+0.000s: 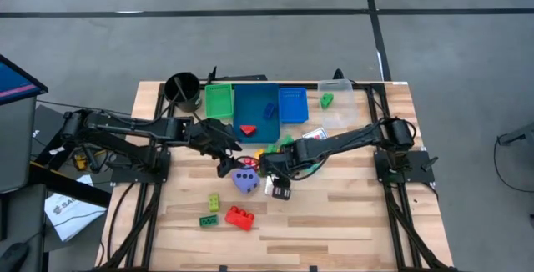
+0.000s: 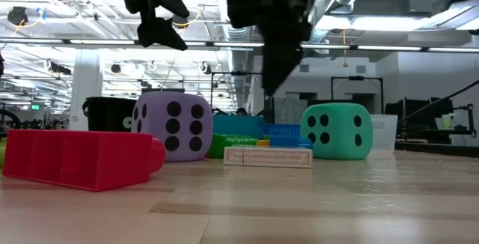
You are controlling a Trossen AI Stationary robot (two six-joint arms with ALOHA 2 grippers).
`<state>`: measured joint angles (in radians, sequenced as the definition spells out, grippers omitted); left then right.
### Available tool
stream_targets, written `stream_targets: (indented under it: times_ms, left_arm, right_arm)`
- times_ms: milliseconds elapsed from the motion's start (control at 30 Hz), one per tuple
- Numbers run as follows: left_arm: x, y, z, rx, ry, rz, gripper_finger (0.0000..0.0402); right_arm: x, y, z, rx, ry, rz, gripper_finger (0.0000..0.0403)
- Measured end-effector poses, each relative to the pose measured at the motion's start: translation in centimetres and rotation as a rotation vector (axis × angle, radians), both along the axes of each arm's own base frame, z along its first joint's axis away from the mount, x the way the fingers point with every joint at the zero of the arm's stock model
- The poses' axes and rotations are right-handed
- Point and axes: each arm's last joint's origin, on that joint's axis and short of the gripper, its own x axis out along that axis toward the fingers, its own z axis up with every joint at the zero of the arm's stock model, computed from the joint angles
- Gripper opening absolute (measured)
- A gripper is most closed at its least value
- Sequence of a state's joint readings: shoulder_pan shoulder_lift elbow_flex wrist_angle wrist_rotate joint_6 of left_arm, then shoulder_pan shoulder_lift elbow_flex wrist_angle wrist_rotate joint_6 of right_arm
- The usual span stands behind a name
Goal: Pick & Place Toys
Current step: Put the large blue game piece into the transparent bin
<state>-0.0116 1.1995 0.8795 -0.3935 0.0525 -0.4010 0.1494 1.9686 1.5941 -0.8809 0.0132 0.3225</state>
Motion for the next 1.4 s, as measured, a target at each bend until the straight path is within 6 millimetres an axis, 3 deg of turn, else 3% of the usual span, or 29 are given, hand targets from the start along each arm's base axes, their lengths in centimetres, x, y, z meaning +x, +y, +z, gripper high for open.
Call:
stream_targets:
  times_ms: [267,633,1033,1400]
  left_arm:
    - [-3.6,0.0,0.0,0.083,0.191,-0.113,0.0324]
    - [-8.6,0.4,1.5,0.135,0.059,-0.01,0.0324]
    - [-9.6,0.4,1.4,0.091,0.0,0.037,0.0324]
    - [-9.3,0.4,1.3,0.069,-0.003,0.058,0.0324]
  right_arm:
    - [0.1,-1.2,-0.1,-0.009,0.009,-0.015,0.0172]
    - [-0.2,-1.8,-0.9,0.007,0.027,-0.005,0.0173]
    - [-1.0,-2.2,-2.5,0.013,0.093,0.016,0.0201]
    - [-0.8,-4.5,-2.7,0.004,0.078,-0.038,0.0212]
